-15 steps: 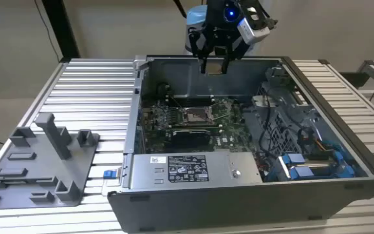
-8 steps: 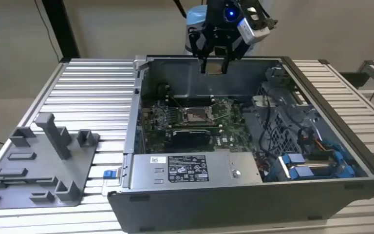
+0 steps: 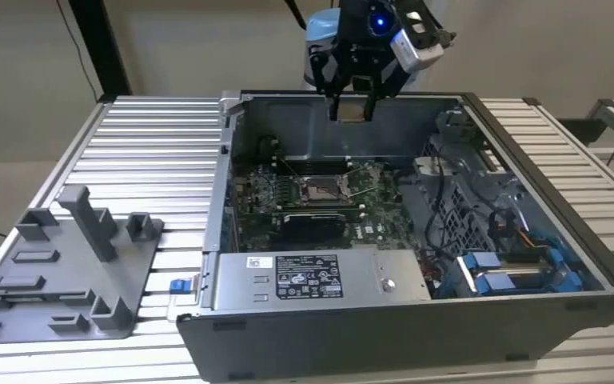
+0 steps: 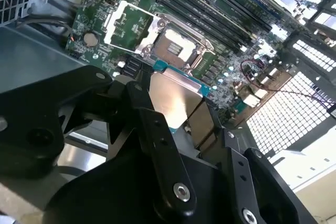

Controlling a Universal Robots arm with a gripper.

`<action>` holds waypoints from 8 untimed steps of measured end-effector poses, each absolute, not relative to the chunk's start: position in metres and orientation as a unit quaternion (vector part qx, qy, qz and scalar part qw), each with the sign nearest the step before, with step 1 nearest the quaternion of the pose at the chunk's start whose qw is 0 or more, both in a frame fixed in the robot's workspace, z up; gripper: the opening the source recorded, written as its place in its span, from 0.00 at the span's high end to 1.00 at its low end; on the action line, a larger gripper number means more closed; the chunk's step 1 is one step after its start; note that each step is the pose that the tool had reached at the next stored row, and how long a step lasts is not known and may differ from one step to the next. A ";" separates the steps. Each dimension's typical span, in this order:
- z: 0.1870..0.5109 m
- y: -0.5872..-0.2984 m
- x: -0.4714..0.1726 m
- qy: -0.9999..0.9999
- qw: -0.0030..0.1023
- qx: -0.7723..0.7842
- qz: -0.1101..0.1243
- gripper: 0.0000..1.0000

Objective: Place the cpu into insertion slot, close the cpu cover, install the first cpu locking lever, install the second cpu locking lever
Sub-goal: 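Place the cpu into insertion slot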

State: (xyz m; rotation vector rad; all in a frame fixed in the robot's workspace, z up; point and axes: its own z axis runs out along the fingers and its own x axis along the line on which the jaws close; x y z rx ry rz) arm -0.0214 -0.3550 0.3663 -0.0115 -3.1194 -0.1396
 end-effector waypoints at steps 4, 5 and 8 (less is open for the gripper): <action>0.366 -0.355 -0.021 -0.999 0.010 0.011 -0.044 1.00; 0.366 -0.355 -0.021 -0.999 0.010 0.015 -0.044 1.00; 0.366 -0.355 -0.022 -0.999 0.011 0.024 -0.044 1.00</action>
